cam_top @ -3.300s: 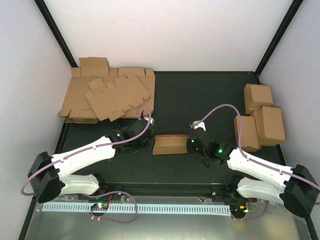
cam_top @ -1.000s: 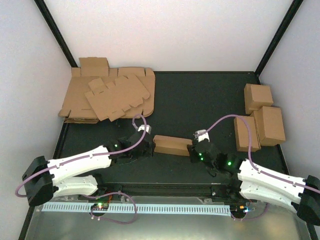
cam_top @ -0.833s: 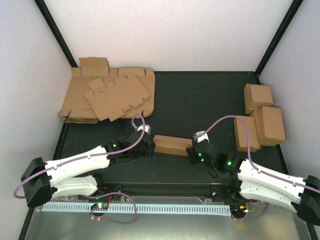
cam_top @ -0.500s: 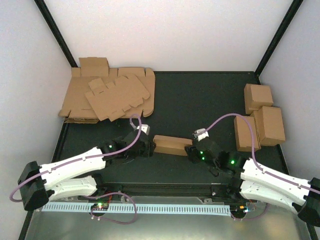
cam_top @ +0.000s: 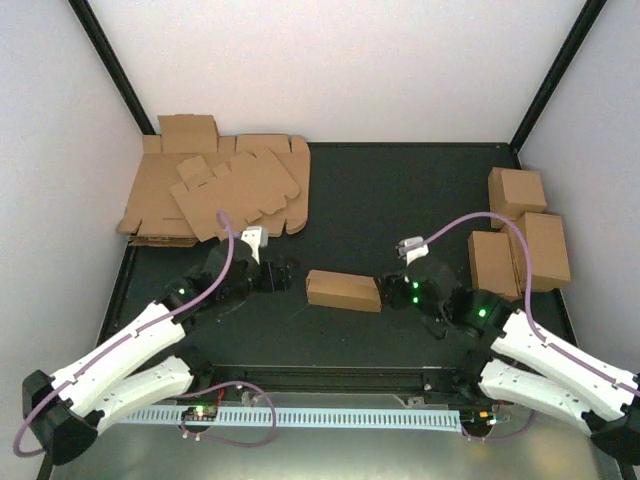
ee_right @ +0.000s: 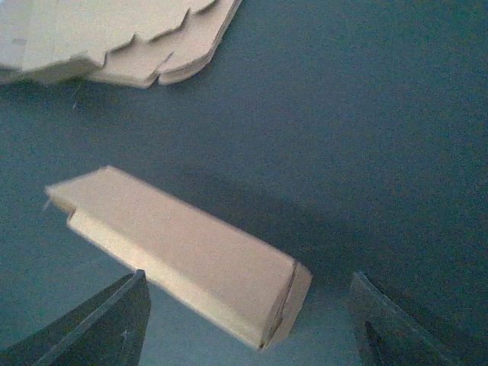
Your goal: Fold the paper box
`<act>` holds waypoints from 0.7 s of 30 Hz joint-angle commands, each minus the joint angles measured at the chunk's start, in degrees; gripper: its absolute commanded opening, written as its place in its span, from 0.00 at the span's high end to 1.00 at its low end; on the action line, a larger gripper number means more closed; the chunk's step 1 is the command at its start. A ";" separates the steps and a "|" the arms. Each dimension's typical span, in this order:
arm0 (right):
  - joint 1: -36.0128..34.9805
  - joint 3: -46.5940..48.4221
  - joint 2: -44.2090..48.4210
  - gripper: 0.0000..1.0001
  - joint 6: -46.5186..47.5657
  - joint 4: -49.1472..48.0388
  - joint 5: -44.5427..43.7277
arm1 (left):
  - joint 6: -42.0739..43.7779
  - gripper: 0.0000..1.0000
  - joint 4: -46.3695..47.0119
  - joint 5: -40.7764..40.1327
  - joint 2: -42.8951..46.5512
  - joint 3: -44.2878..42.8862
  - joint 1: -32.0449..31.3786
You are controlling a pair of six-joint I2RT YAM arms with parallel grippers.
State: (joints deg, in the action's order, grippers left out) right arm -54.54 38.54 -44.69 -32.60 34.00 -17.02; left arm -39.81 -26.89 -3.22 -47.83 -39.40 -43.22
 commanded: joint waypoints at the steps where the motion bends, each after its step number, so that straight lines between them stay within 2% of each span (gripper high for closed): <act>1: 8.22 5.04 -2.13 0.25 4.08 2.33 10.12 | 1.87 0.06 5.75 17.22 0.16 -0.13 7.59; 5: 18.14 5.36 -4.01 0.25 5.79 2.25 22.20 | 1.96 0.03 7.19 23.71 -0.81 -0.02 11.42; 8: 25.32 3.73 -3.67 0.30 6.62 0.29 32.27 | 1.92 0.09 9.15 31.11 -2.42 0.05 14.22; 10: 29.42 1.38 -2.97 0.39 5.43 -3.76 40.90 | 1.00 0.20 12.58 37.19 -3.71 0.68 15.82; 13: 32.74 -2.34 -2.72 0.61 0.24 -12.50 54.02 | 0.49 0.42 16.72 44.10 -6.45 0.43 17.05; 15: 33.17 -5.00 -3.48 0.75 -4.21 -19.19 58.87 | 1.32 0.58 16.68 47.42 -8.97 -0.84 17.18; 16: 33.21 -5.99 -4.07 0.83 -6.05 -21.58 60.60 | 1.27 0.62 16.66 49.19 -10.43 -1.33 17.20; 18: 33.14 -7.78 -5.39 0.95 -8.29 -24.71 62.76 | 0.83 0.77 18.93 52.49 -13.24 -0.91 17.12; 21: 33.18 -10.97 -5.94 0.98 -10.78 -29.48 64.07 | -0.31 0.96 22.54 54.83 -16.21 0.67 17.04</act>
State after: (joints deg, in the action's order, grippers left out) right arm -21.71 30.68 -50.19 -37.58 15.29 38.37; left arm -39.33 -10.70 43.24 -61.17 -38.96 -26.57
